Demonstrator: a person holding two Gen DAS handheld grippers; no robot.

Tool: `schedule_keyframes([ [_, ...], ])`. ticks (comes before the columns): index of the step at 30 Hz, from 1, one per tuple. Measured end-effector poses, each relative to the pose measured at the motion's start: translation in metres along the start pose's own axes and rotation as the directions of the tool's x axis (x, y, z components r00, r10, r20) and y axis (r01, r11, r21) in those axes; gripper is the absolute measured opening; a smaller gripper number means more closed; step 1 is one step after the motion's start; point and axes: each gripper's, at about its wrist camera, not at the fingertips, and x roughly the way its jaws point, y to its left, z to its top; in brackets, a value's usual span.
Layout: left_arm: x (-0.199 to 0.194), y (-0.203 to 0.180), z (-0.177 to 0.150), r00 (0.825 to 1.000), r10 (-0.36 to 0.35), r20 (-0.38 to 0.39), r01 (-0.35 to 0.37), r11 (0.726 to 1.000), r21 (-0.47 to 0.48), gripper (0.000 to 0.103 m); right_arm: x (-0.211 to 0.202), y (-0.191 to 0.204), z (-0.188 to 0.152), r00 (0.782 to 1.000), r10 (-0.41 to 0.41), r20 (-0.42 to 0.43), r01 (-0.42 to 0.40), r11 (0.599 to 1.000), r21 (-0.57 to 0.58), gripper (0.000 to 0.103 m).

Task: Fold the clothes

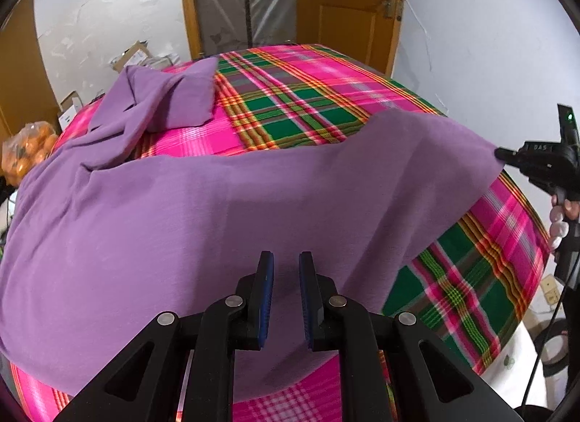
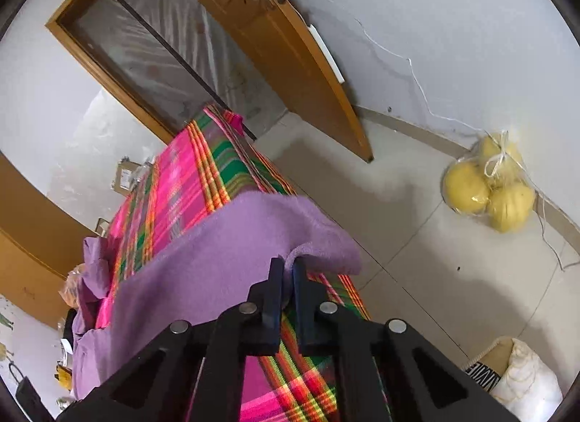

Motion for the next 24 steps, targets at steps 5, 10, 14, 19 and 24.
schedule_keyframes([
  [5, 0.0, -0.006, -0.002, 1.0, -0.004, -0.006, 0.004, 1.0, 0.013, 0.015, -0.024, 0.0, 0.0, 0.999, -0.002, 0.037, 0.002, 1.0, -0.006, 0.005],
  [10, 0.002, -0.011, -0.006, 1.0, -0.014, -0.018, 0.015, 1.0, 0.027, 0.015, -0.044, -0.006, 0.002, 0.996, -0.05, 0.069, 0.051, 0.999, -0.005, 0.005],
  [14, 0.004, -0.014, -0.007, 1.0, -0.02, -0.022, 0.021, 0.999, 0.037, 0.015, -0.045, -0.017, 0.001, 0.988, -0.141, 0.071, 0.14, 0.99, 0.017, 0.005],
  [19, 0.005, -0.015, -0.008, 0.999, -0.022, -0.024, 0.023, 0.999, 0.044, 0.015, -0.049, -0.023, 0.003, 0.968, -0.232, 0.094, 0.231, 0.973, 0.015, 0.008],
  [24, 0.004, -0.011, -0.006, 1.0, 0.01, -0.005, -0.01, 0.999, 0.037, 0.015, -0.043, 0.017, -0.006, 0.989, -0.112, 0.092, 0.125, 0.982, -0.145, 0.022],
])
